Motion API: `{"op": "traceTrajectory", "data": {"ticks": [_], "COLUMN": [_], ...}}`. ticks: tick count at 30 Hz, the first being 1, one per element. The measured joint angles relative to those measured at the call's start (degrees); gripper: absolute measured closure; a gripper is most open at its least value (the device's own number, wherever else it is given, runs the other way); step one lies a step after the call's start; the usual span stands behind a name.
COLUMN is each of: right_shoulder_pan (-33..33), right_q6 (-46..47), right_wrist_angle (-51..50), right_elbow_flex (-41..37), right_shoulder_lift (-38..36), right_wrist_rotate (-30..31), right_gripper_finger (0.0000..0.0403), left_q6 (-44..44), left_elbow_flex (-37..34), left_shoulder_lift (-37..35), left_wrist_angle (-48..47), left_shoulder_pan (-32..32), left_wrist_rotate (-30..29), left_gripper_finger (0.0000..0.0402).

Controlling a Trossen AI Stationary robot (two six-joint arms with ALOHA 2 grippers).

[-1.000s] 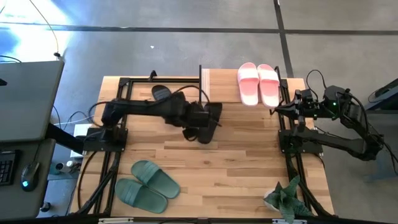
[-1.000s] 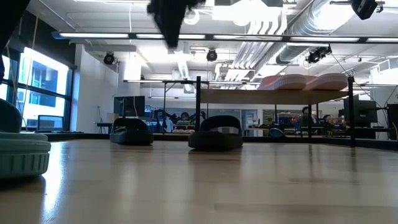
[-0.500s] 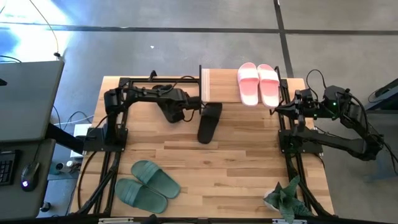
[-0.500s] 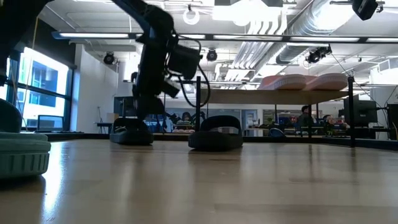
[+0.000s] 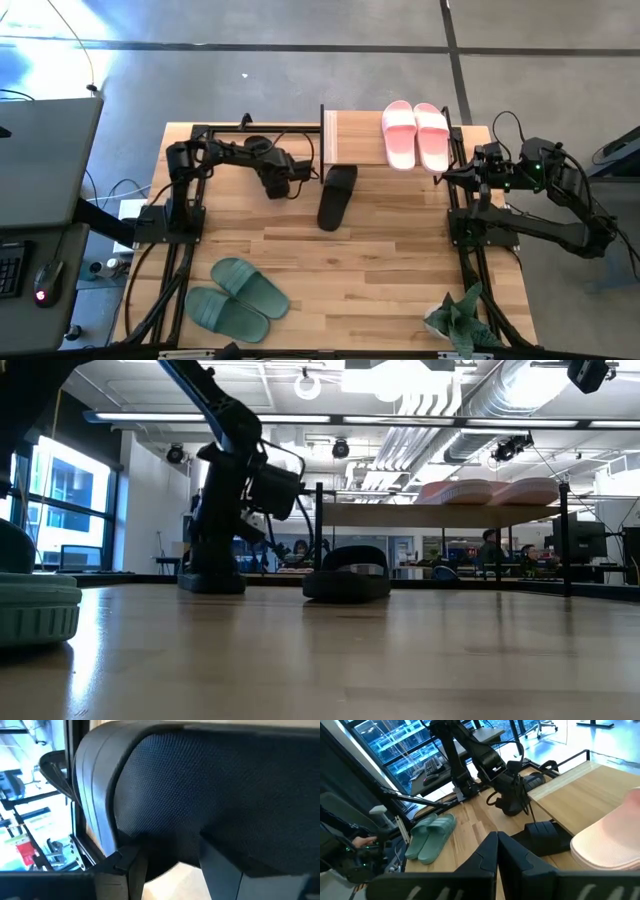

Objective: Pick and place slides into the shelf
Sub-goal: Move the black slide in front of the shelf

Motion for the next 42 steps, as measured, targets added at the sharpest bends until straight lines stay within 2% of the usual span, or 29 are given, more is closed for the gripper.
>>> {"op": "traceTrajectory", "data": {"ticks": [15,19,23,25,28,37,42], "right_shoulder_pan": [-0.01,-0.01,0.01,-0.01,0.01,-0.01,0.01], "right_q6": [1.18,1.16,1.09,1.07,0.99,-0.01,0.05], "right_wrist_angle": [0.01,0.03,0.01,0.03,0.02,0.03,0.03], "right_elbow_flex": [0.0,0.0,0.0,0.0,0.0,0.0,0.0], "right_shoulder_lift": [0.0,0.0,0.0,0.0,0.0,0.0,0.0], "right_wrist_rotate": [0.06,0.06,0.04,0.04,0.04,0.07,0.07], "right_gripper_finger": [0.0403,0.0403,0.0403,0.0403,0.0403,0.0403,0.0403], "left_q6": [-3.32,-3.82,-3.87,-4.01,-5.01,-8.06,-9.74], "left_elbow_flex": [-1.26,-1.26,-1.26,-1.26,-1.26,0.5,1.99], "left_shoulder_lift": [-0.07,-0.06,-0.04,-0.04,-0.04,-1.23,-3.06], "left_wrist_angle": [1.36,1.29,1.32,1.31,0.99,-3.29,-4.7], "left_shoulder_pan": [0.54,1.11,1.18,1.17,1.11,0.96,-0.78], "left_wrist_rotate": [-5.69,-5.17,-3.93,-3.52,-3.59,-2.98,-1.83], "left_gripper_finger": [0.0255,0.0302,0.0376,0.0393,0.0386,0.04,0.0388]}}
